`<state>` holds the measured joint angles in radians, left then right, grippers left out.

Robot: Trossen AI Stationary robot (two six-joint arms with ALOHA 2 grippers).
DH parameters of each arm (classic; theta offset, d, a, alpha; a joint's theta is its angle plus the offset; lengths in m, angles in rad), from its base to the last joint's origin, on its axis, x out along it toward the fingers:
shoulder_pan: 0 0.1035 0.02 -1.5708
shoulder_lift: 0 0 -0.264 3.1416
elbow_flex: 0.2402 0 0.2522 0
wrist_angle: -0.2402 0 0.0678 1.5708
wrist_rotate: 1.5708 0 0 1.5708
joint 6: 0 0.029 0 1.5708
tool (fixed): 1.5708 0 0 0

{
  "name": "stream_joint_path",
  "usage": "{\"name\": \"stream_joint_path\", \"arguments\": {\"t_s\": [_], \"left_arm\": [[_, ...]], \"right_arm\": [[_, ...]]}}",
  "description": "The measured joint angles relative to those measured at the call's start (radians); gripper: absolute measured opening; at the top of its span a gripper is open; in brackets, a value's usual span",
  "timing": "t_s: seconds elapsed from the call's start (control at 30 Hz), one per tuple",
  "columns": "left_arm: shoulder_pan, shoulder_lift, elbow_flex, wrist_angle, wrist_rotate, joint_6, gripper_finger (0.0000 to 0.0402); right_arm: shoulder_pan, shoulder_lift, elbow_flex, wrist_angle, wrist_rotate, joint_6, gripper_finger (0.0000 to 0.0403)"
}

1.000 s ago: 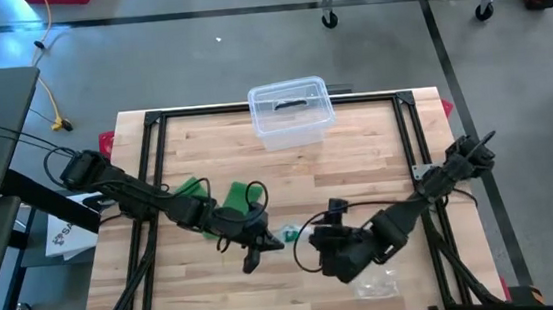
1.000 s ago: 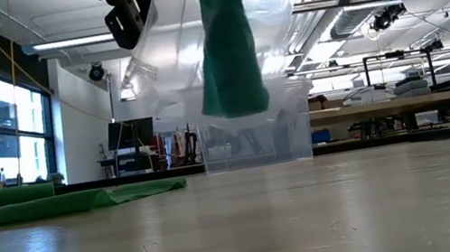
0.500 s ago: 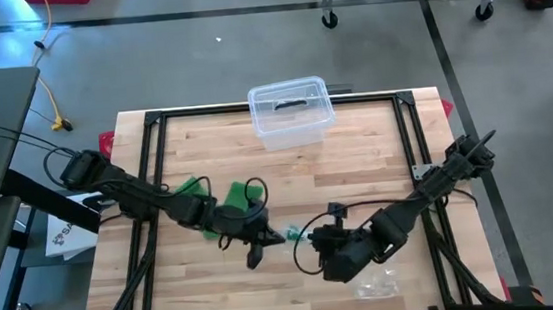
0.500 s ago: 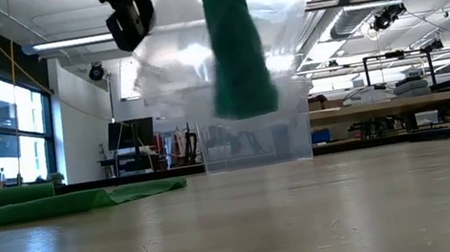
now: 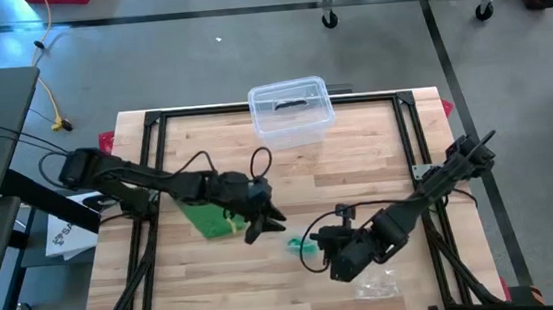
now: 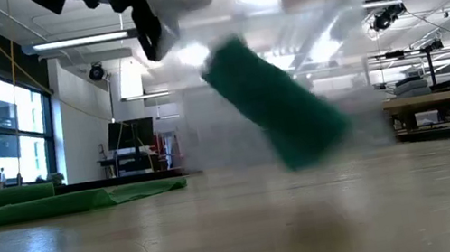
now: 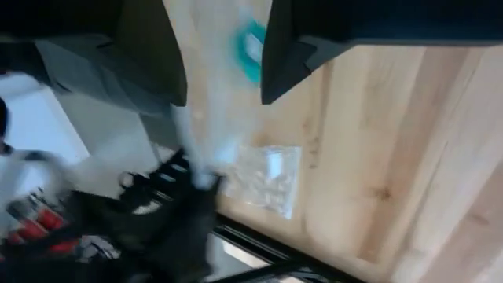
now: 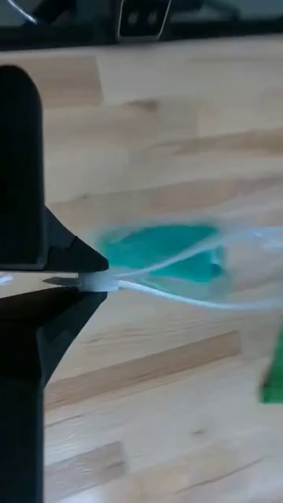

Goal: Roll bandage
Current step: Close the transparent zip bag

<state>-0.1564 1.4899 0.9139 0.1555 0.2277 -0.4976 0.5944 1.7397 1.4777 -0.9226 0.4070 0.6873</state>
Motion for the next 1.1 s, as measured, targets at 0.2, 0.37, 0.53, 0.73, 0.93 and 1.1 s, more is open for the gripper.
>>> {"name": "stream_joint_path", "arguments": {"t_s": [0.2, 0.37, 0.53, 0.73, 0.93, 1.1], "left_arm": [[-0.02, -0.058, 0.0, -0.024, -0.054, 0.135, 0.0167], [-0.152, -0.038, 0.001, 0.039, -0.203, 0.525, 0.0168], [-0.295, 0.044, 0.001, 0.224, -0.494, 0.81, 0.0168], [-0.309, 0.12, 0.037, 0.322, -0.551, 0.834, 0.0194], [-0.288, 0.228, 0.104, 0.319, -0.523, 0.844, 0.0238], [-0.288, 0.303, 0.166, 0.301, -0.565, 0.888, 0.0247]], "right_arm": [[-0.001, 0.0, -0.04, 0.027, 0.003, 0.012, 0.0008], [-0.001, 0.0, -0.04, 0.03, 0.009, -0.011, 0.0008], [-0.001, 0.0, -0.04, 0.047, 0.009, 0.012, 0.0008], [0.002, 0.0, -0.035, 0.076, 0.009, 0.011, 0.0008], [0.002, 0.0, -0.034, 0.082, 0.011, 0.012, 0.0008], [0.002, 0.0, -0.034, 0.083, 0.012, 0.012, 0.0008]]}}
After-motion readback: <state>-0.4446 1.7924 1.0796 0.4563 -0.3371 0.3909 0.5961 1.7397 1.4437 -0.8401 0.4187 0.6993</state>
